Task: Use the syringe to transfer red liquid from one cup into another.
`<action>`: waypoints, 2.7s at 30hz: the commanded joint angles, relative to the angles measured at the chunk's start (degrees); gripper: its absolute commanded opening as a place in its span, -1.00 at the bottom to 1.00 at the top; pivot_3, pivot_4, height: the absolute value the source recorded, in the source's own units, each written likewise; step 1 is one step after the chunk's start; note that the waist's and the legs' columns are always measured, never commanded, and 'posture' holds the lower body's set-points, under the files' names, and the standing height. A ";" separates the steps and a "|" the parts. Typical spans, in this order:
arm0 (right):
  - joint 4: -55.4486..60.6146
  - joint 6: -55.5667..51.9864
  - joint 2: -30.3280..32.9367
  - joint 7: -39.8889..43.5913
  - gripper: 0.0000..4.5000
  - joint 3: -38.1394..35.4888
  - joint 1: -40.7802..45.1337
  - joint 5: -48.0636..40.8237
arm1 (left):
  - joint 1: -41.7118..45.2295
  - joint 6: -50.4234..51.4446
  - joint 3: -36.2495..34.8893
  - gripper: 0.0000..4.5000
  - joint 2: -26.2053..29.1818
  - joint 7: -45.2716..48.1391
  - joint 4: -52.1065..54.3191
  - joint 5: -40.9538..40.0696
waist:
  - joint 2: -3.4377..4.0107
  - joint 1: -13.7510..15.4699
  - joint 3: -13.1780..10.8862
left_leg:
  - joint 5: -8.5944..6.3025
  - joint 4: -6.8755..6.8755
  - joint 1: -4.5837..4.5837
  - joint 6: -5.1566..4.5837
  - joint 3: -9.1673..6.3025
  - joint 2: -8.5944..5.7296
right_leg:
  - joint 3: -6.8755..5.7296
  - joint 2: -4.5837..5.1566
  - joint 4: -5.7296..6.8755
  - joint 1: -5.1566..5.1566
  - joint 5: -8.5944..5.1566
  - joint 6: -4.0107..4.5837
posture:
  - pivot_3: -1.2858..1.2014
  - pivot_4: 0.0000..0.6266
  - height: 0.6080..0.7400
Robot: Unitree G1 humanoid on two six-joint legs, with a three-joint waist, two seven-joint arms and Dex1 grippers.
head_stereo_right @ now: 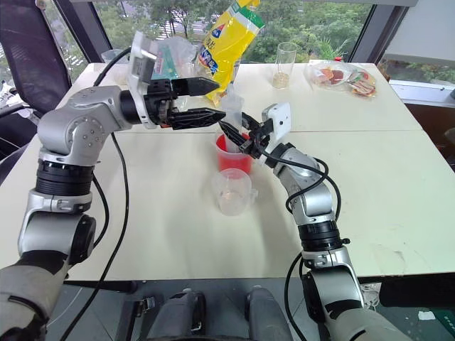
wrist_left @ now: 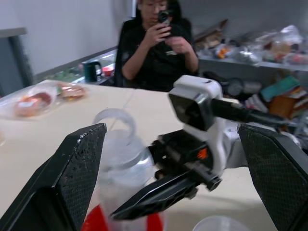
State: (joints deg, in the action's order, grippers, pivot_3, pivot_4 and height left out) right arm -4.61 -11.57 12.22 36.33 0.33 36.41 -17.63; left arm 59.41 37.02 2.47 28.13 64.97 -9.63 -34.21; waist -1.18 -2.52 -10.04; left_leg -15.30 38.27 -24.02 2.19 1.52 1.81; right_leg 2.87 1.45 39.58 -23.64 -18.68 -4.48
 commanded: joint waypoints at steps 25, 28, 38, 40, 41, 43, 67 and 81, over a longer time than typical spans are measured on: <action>4.32 -0.83 1.48 0.76 -0.38 1.67 -0.03 0.23 | 9.75 -8.19 -1.75 -0.97 -10.24 0.05 -14.22 5.80 | 0.00 0.15 0.00 | 0.00 0.02 0.02 -0.05 0.01 -0.02 | -0.01 0.00 0.07 0.00 0.00 0.00 | 0.03 -0.52 1.00; 4.52 -1.98 1.73 1.55 -0.38 2.31 -0.56 -0.02 | 11.71 -8.79 -2.67 -0.97 -10.12 -0.03 -15.64 5.75 | 0.00 0.14 0.00 | 0.00 0.02 0.02 -0.05 0.01 -0.02 | -0.01 0.00 0.06 0.00 0.00 0.00 | 0.03 -0.52 1.00; 3.09 -4.55 2.09 3.02 -0.38 3.29 -0.76 -0.28 | 15.39 -11.29 -4.35 -0.97 -9.96 -0.28 -18.61 6.32 | 0.00 0.07 0.00 | 0.00 0.02 0.03 -0.04 0.01 -0.02 | -0.02 -0.01 0.08 -0.01 0.00 0.00 | 0.03 -0.52 1.00; 2.66 -4.64 2.02 3.09 -0.38 3.37 -0.74 -0.23 | 15.70 -11.40 -4.59 -0.97 -9.89 -0.28 -18.86 6.34 | 0.00 0.09 0.00 | 0.00 0.02 0.03 -0.04 0.01 -0.02 | -0.02 -0.01 0.08 -0.01 0.00 0.00 | 0.03 -0.52 1.00; 2.47 -4.63 1.96 3.17 -0.38 3.42 -0.74 -0.21 | 15.91 -11.54 -4.72 -0.97 -9.82 -0.29 -19.06 6.36 | 0.00 0.09 0.00 | 0.00 0.02 0.03 -0.05 0.01 -0.02 | -0.02 -0.01 0.08 -0.01 0.00 0.00 | 0.03 -0.52 1.00; 2.19 -4.67 1.89 3.35 -0.38 3.59 -0.71 -0.14 | 16.41 -12.03 -4.92 -0.97 -9.67 -0.37 -19.43 6.47 | 0.00 0.07 0.00 | 0.00 0.02 0.03 -0.04 0.01 -0.02 | -0.02 -0.01 0.08 0.00 0.00 0.00 | 0.03 -0.52 1.00; 2.99 -5.74 2.00 3.78 -0.38 3.24 1.59 -1.27 | 18.48 -14.66 -5.42 -0.97 -9.09 -0.50 -22.22 6.88 | 0.00 0.04 0.00 | 0.00 0.02 0.03 -0.04 0.01 -0.02 | -0.03 -0.01 0.08 -0.01 0.00 0.00 | 0.03 -0.52 1.00; 6.02 -10.47 3.53 1.82 -0.38 -2.21 7.47 -5.54 | 4.05 -9.17 -2.92 0.67 -2.30 1.93 -10.46 8.40 | 0.00 -0.01 0.00 | 0.07 0.02 0.06 0.07 0.02 0.00 | 0.01 -0.01 0.19 -0.04 0.00 0.00 | 0.03 -0.52 1.00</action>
State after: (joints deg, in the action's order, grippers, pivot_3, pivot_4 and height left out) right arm -2.71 -23.05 15.51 37.80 -0.52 40.75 -21.49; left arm 63.60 26.86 0.42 24.95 67.20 -22.78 -25.50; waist -1.18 -2.53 -10.04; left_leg -15.23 38.29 -23.97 2.26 1.53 1.81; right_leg 2.88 1.45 39.77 -23.68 -18.68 -4.48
